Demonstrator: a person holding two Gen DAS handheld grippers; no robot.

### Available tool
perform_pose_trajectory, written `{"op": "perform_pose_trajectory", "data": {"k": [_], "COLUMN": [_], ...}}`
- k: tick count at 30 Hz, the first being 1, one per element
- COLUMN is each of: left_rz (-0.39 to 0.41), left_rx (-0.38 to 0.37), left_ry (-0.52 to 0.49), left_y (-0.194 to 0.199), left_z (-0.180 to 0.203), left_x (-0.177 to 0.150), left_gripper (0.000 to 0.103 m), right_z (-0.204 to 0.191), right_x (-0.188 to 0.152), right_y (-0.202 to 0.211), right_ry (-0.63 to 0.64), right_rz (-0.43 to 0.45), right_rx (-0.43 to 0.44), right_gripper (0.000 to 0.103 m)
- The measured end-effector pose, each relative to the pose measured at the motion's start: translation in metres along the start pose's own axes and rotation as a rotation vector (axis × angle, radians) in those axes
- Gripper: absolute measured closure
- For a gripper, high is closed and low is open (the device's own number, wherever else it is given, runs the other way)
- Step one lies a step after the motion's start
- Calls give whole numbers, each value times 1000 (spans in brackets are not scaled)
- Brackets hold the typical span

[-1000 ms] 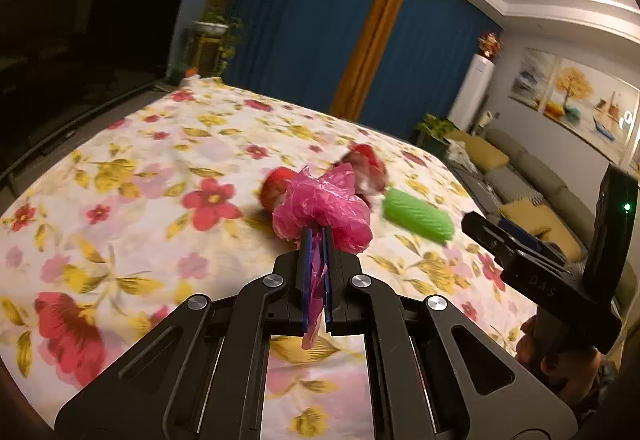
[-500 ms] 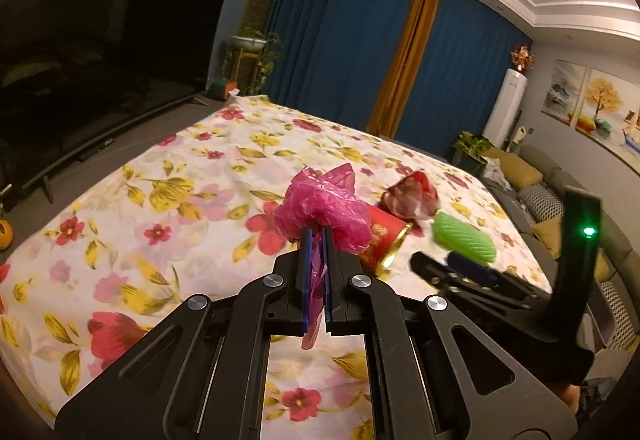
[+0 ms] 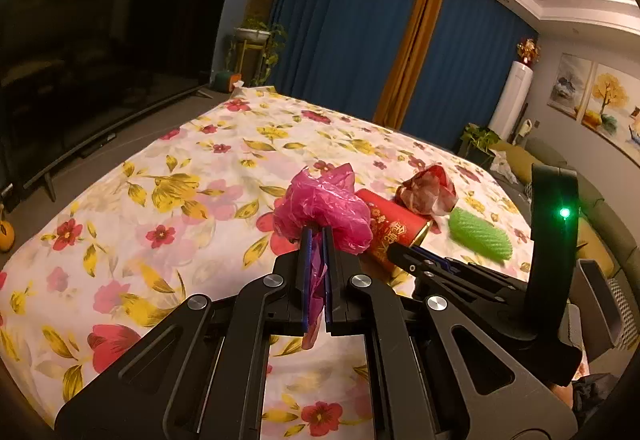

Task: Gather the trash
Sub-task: 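Grasp the pink plastic bag with the left tool while the right tool grasps the red cup rim, then carry the pink bag and red cup over the grey bin with both tools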

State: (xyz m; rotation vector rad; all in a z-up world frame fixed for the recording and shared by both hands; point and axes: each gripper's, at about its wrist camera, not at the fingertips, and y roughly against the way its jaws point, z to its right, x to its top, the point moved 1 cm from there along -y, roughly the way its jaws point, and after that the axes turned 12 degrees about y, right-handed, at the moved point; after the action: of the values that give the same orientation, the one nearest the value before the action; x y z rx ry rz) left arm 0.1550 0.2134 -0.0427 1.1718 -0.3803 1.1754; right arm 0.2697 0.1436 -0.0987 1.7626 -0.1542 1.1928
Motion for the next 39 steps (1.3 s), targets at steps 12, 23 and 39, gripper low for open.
{"op": "perform_pose_trajectory", "data": {"k": [12,23,39], "left_rz": [6,18,19], "left_rx": [12,-18,-126], "left_ry": [-32,-95,-232], "left_y": [5,17,27], "left_z": [17,56,151], "left_x": [-5,-19,-56], "left_gripper": [99,99,99], "right_z": [7,30,95], "right_x": [-5,-24,-72], "right_y": [47,116,223], "right_ry": [21,11,-63], "right_rz": [94,188,284], "right_rx": [-35,-84,-245], "right_gripper": [99,99,99]}}
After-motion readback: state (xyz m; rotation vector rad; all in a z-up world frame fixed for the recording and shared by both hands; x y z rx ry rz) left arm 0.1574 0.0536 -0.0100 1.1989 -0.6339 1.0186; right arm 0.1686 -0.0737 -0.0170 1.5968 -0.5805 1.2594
